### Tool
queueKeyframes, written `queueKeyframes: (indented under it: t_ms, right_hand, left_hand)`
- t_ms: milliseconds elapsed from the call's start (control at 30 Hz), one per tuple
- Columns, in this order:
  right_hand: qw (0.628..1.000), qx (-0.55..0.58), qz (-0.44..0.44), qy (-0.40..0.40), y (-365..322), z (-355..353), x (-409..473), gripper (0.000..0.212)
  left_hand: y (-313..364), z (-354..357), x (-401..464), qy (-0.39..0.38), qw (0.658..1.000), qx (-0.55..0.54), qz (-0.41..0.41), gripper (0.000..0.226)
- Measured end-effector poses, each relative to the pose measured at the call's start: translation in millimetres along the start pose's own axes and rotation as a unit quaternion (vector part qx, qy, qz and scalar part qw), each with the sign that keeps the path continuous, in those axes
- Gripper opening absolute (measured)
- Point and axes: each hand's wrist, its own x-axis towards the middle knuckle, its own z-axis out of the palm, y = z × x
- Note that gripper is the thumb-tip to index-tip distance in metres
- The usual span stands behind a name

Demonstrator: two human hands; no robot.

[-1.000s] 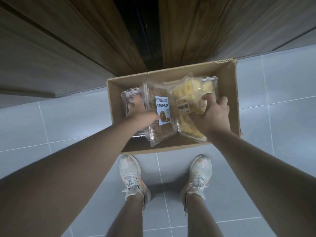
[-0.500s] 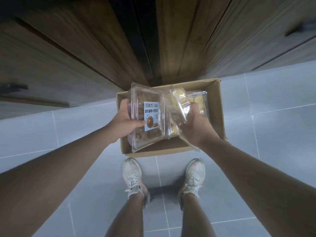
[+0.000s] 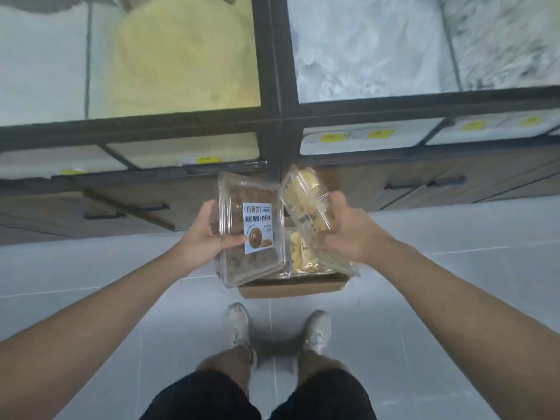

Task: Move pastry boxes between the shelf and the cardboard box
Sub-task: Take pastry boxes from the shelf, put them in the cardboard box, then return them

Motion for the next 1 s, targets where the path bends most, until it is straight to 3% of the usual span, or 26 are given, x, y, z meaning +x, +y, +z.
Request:
queueKeyframes:
  t_ms: [133,233,333,600,800,1000]
  right_hand:
    - [0.999,-0.017,-0.047,0.019,-50,-62,-56,0.058]
    - [0.994,-0.006,-0.103,0.028,-85,-103,-90,0.060]
    - [0.988,-0.003,-0.147,0.052,-118,-137,-121,0.057]
    - [0.957,0.027,-0.276,0.082,-193,-205,-179,0.060]
    - [0.933,0.014,-0.358,0.042,-256,-222,-207,0.061]
    - [0.909,-0.036,-0.415,-0.002,-331,-177,-229,0.060]
  left_hand:
    - [53,-32,-79,0.030,0.998,-0.033,0.032,0.090]
    - [94,-50,-129,0.053,0.995,-0.057,0.060,0.082]
    - [132,-63,-169,0.088,0.988,-0.076,0.100,0.095]
    - [190,-80,-260,0.232,0.943,-0.153,0.184,0.077]
    - [192,-101,-329,0.327,0.885,-0.239,0.229,0.068]
    - [172,-124,-411,0.406,0.844,-0.252,0.241,0.066]
